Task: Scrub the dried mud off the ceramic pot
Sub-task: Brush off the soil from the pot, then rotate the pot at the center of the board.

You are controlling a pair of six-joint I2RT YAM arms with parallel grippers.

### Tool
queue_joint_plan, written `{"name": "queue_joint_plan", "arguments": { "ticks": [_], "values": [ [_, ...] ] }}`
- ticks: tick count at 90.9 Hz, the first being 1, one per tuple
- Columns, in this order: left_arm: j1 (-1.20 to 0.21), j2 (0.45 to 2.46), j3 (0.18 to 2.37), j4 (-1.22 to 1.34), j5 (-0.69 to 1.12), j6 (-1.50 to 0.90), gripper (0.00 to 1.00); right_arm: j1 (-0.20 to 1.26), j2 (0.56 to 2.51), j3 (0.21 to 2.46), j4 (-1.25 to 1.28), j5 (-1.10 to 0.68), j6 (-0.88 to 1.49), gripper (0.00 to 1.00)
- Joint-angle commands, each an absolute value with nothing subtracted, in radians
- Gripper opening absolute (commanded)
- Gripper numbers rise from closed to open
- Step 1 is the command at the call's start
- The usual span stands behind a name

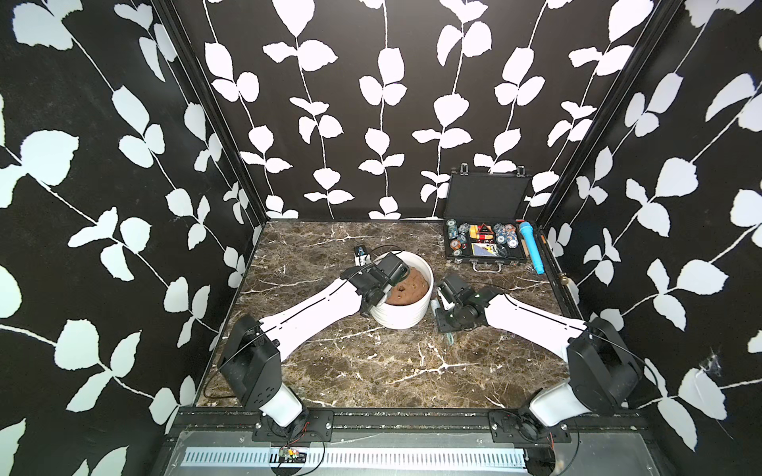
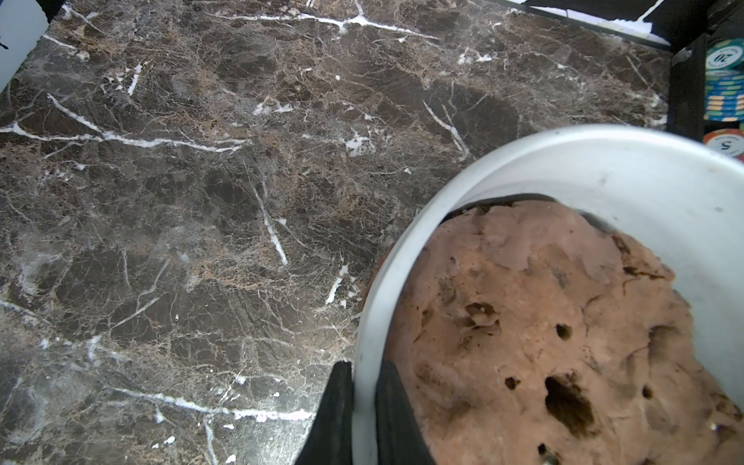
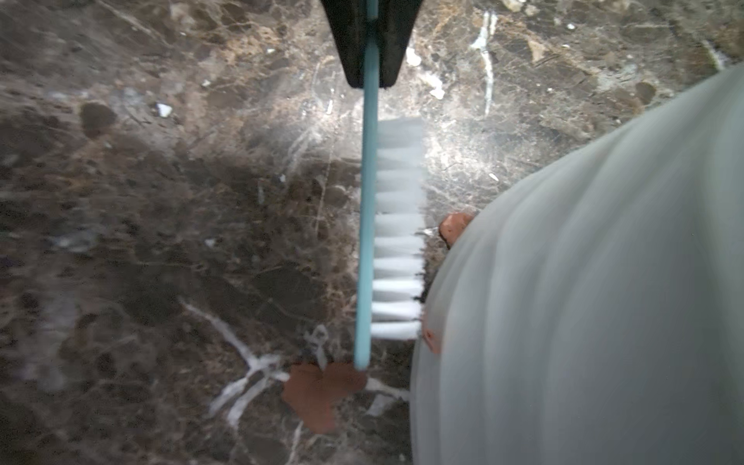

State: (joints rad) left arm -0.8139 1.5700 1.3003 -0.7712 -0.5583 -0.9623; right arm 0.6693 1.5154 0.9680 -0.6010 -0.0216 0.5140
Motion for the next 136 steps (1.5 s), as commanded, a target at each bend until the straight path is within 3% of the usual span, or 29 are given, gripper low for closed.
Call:
{"name": "queue_joint_plan", "arguments": {
  "ticks": [1, 51, 99, 117, 130, 136],
  "values": [
    [-0.802, 1.588, 1.25, -0.819, -0.496, -0.923, 0.0, 0.667, 1.471, 0.962, -0.733, 0.053, 0.439, 0.0],
    [-0.662, 1.608, 1.254, -0.697, -0.459, -0.593, 0.0, 0.664, 1.482, 1.12, -0.723, 0.047, 0.321, 0.0],
    [-0.476, 1.732, 1.351, -0.627, -0.196, 0.117, 0.0, 0.664, 1.439, 1.113, -0.694, 0.025, 0.324, 0.0],
    [-0.428, 1.794, 1.434, -0.65, -0.121, 0.303, 0.14, 0.664, 1.433, 1.116, -0.696, 0.021, 0.333, 0.0],
    [-0.42, 1.8, 1.509, -0.657, -0.131, 0.314, 0.39, 0.664, 1.436, 1.124, -0.701, 0.011, 0.344, 0.0],
    [-0.419, 1.791, 1.543, -0.675, -0.12, 0.304, 0.59, 0.664, 1.435, 1.123, -0.7, 0.005, 0.35, 0.0]
  ]
}}
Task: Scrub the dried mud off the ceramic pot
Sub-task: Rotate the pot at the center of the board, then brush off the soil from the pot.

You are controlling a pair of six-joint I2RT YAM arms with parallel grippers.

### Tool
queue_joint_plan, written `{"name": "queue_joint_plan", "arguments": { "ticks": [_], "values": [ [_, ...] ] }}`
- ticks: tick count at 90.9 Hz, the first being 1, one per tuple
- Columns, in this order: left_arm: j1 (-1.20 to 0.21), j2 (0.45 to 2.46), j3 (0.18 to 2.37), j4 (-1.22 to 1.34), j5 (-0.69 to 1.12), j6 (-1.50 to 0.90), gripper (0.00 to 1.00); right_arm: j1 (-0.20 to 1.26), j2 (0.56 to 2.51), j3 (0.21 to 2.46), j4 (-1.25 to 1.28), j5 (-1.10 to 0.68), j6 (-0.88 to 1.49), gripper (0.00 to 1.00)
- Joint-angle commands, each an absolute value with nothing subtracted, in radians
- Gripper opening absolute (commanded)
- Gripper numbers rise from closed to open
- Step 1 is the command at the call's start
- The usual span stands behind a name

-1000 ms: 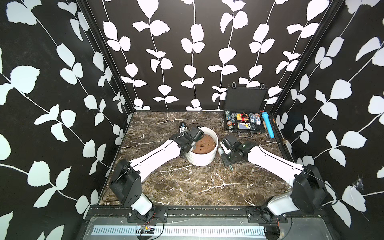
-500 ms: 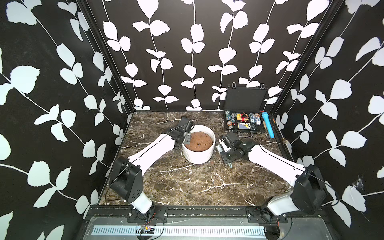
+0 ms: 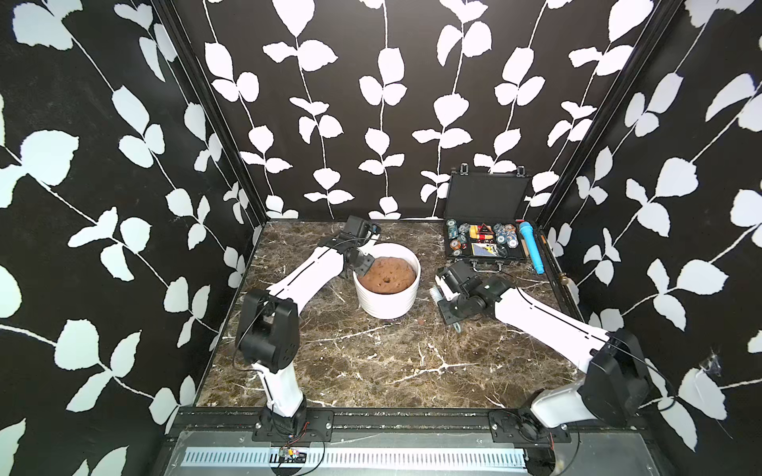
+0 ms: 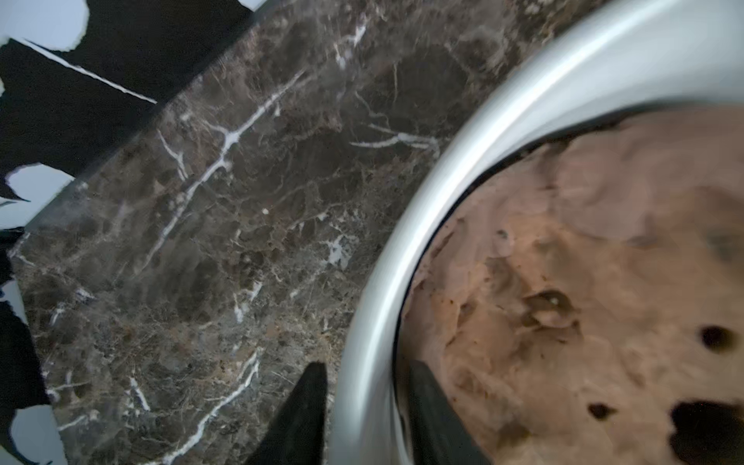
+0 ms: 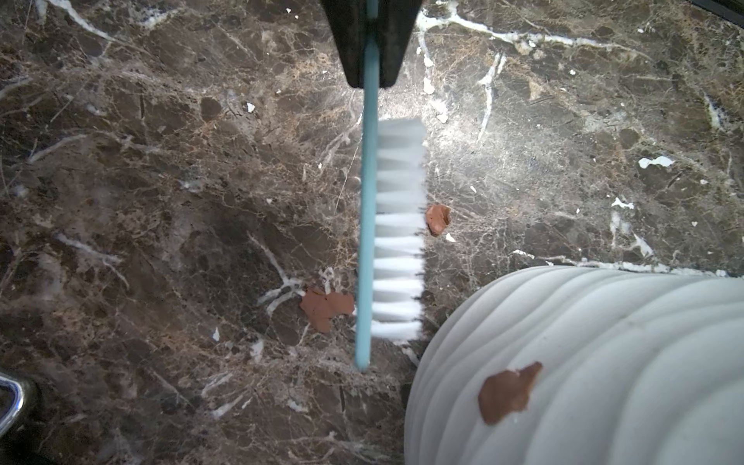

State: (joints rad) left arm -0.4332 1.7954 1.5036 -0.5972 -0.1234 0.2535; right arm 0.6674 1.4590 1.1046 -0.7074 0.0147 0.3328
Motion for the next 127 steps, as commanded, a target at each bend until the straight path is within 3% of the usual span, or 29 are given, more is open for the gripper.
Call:
{"name": "queue_joint_plan", "arguments": {
  "ticks": [1, 16, 38, 60, 86, 127],
  "values": [
    [-0.419, 1.792, 1.55, -0.68, -0.117, 0.3, 0.61, 0.664, 1.435, 1.123, -0.701, 0.004, 0.351, 0.0],
    [-0.419, 1.759, 1.596, -0.75, -0.148, 0.243, 0.68, 0.663, 1.432, 1.126, -0.706, 0.006, 0.353, 0.0],
    [-0.421, 1.601, 1.623, -0.784, -0.169, 0.072, 0.69, 0.661, 1.439, 1.126, -0.704, -0.001, 0.343, 0.0],
    [-0.589, 1.521, 1.614, -1.07, -0.489, -0.453, 0.69, 0.643, 1.439, 1.143, -0.708, -0.002, 0.328, 0.0],
    [-0.74, 1.429, 1.415, -1.086, -0.41, -1.02, 0.74, 0.598, 1.451, 1.155, -0.626, -0.056, 0.289, 0.0],
    [-0.787, 1.539, 1.402, -0.994, -0.448, -1.156, 0.73, 0.582, 1.45, 1.142, -0.584, -0.158, 0.283, 0.0]
  ]
}}
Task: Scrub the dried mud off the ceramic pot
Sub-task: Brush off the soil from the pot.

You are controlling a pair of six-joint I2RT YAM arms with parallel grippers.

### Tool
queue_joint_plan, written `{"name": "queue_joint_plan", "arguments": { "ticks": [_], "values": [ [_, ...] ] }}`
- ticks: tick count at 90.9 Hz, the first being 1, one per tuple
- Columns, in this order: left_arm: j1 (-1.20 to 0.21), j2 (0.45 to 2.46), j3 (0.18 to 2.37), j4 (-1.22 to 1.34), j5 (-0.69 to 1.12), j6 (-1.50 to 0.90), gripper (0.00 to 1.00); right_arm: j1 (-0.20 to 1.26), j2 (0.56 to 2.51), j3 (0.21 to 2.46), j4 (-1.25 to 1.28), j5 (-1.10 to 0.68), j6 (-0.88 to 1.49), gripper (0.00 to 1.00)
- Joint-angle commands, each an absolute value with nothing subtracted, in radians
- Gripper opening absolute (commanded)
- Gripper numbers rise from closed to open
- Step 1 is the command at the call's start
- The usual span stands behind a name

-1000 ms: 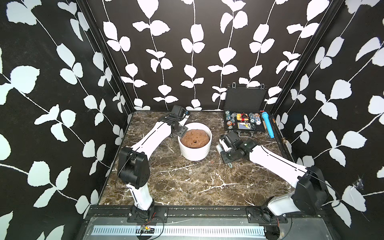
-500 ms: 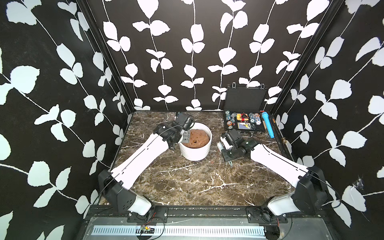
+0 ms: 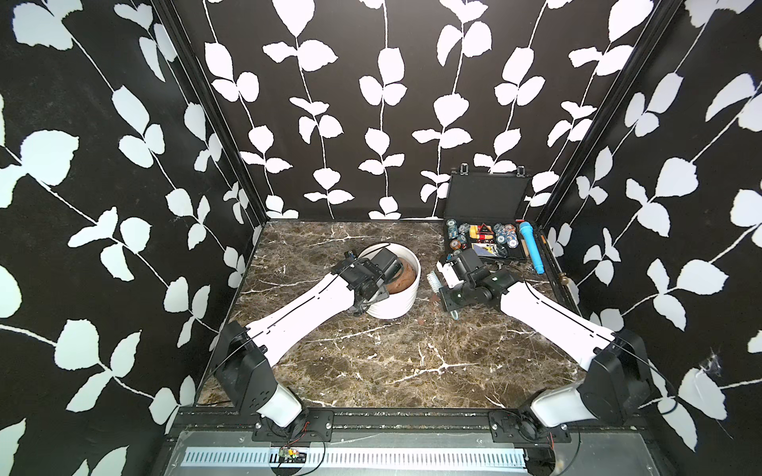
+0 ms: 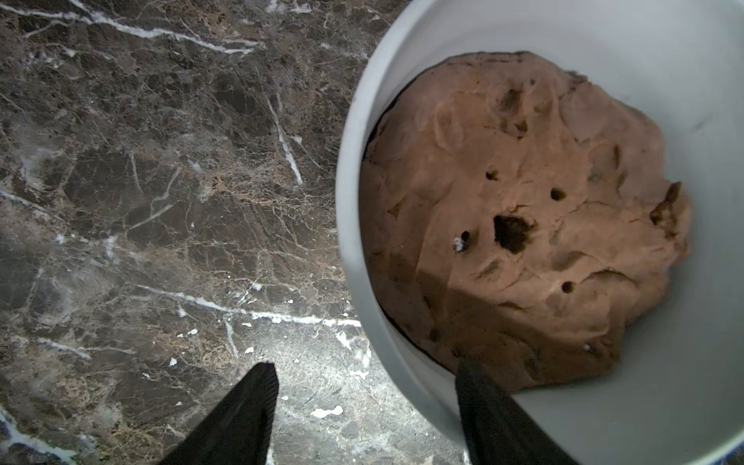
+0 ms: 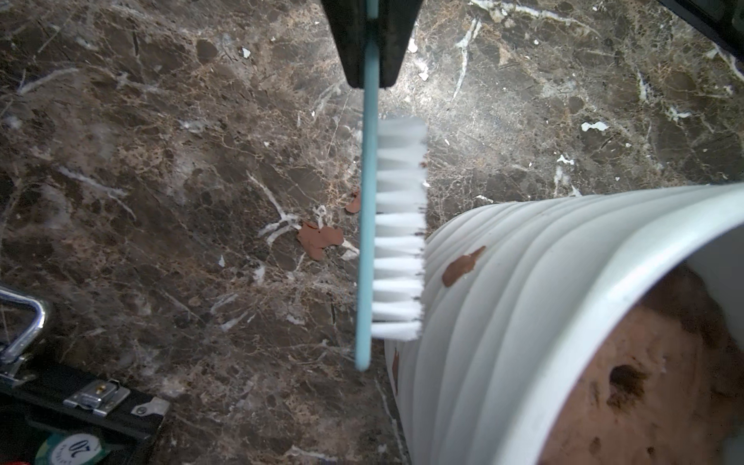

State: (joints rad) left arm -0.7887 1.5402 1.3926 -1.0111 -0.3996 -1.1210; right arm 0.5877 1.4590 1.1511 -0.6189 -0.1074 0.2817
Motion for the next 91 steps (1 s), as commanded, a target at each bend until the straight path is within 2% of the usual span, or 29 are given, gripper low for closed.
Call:
{"name": "queue_joint_plan", "arguments": {
  "ticks": [1, 14, 34, 46, 69, 91],
  "values": [
    [-0.787, 1.538, 1.406, -0.993, -0.452, -1.155, 0.73, 0.581, 1.45, 1.14, -0.584, -0.16, 0.285, 0.0],
    [-0.784, 1.531, 1.439, -0.988, -0.509, -1.158, 0.7, 0.584, 1.436, 1.116, -0.592, -0.171, 0.312, 0.0],
    [-0.773, 1.609, 1.432, -1.025, -0.404, -1.224, 0.61, 0.668, 1.432, 1.114, -0.643, -0.153, 0.369, 0.0],
    [-0.773, 1.613, 1.431, -1.02, -0.376, -1.216, 0.52, 0.712, 1.412, 1.095, -0.664, -0.137, 0.418, 0.0],
    [-0.773, 1.635, 1.435, -1.035, -0.37, -1.218, 0.24, 0.769, 1.382, 1.058, -0.661, -0.1, 0.514, 0.0],
    [-0.773, 1.643, 1.437, -1.029, -0.36, -1.213, 0.17, 0.772, 1.449, 1.088, -0.623, -0.095, 0.528, 0.0]
  ]
}}
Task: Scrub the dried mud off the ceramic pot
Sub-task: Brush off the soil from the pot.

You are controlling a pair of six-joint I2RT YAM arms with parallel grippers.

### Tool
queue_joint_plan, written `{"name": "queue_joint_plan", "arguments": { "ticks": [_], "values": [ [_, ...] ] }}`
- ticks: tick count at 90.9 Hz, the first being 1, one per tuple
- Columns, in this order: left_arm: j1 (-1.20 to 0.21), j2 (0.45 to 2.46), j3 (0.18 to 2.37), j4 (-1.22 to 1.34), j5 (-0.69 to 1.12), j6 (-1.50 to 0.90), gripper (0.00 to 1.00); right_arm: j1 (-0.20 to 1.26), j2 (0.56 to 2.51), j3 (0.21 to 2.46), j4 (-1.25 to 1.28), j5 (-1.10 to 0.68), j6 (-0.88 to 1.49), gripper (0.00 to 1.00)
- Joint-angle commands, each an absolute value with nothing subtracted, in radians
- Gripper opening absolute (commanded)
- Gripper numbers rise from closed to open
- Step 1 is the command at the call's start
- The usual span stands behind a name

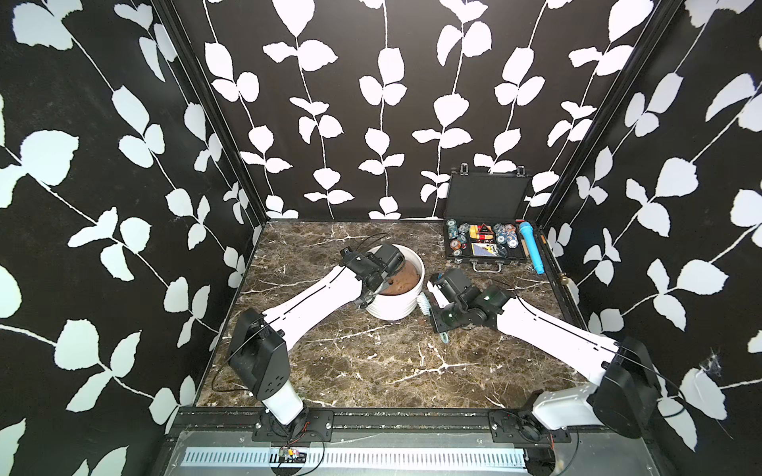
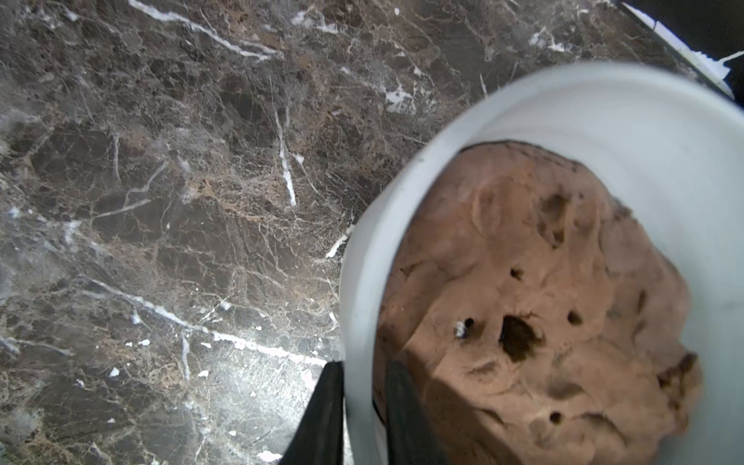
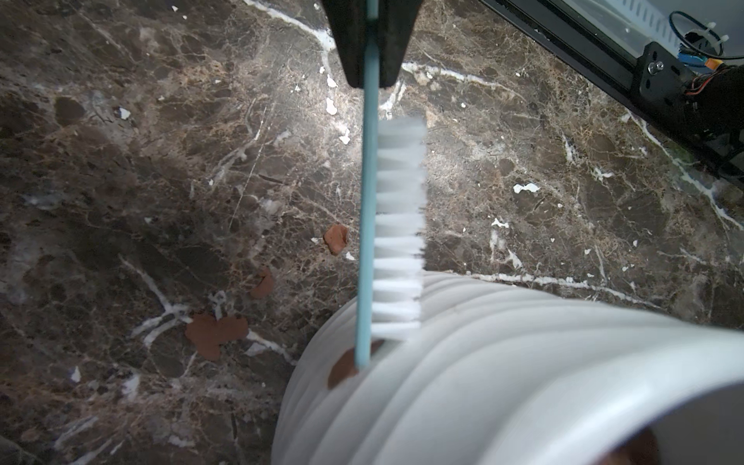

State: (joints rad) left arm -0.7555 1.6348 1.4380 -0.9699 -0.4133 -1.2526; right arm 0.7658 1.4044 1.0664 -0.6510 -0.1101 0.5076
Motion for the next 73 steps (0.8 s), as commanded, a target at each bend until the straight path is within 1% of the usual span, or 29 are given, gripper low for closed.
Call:
{"name": "queue_joint_plan", "arguments": {
  "ticks": [1, 12, 23, 31, 46, 57, 73],
  "values": [
    [-0.773, 1.644, 1.436, -1.029, -0.359, -1.213, 0.17, 0.772, 1.458, 1.088, -0.617, -0.096, 0.53, 0.0],
    [-0.773, 1.643, 1.43, -1.024, -0.35, -1.21, 0.15, 0.772, 1.494, 1.09, -0.561, -0.11, 0.556, 0.0],
    [-0.773, 1.641, 1.431, -1.024, -0.348, -1.204, 0.15, 0.768, 1.534, 1.1, -0.564, -0.096, 0.563, 0.0],
    [-0.773, 1.639, 1.417, -1.023, -0.349, -1.203, 0.1, 0.753, 1.531, 1.102, -0.541, -0.082, 0.569, 0.0],
    [-0.773, 1.623, 1.395, -1.015, -0.367, -1.194, 0.04, 0.676, 1.556, 1.141, -0.547, -0.041, 0.516, 0.0],
    [-0.772, 1.614, 1.402, -1.024, -0.399, -1.18, 0.03, 0.622, 1.578, 1.154, -0.574, -0.013, 0.464, 0.0],
    [-0.763, 1.607, 1.408, -1.029, -0.431, -1.17, 0.0, 0.615, 1.547, 1.123, -0.622, -0.102, 0.429, 0.0]
  ]
}}
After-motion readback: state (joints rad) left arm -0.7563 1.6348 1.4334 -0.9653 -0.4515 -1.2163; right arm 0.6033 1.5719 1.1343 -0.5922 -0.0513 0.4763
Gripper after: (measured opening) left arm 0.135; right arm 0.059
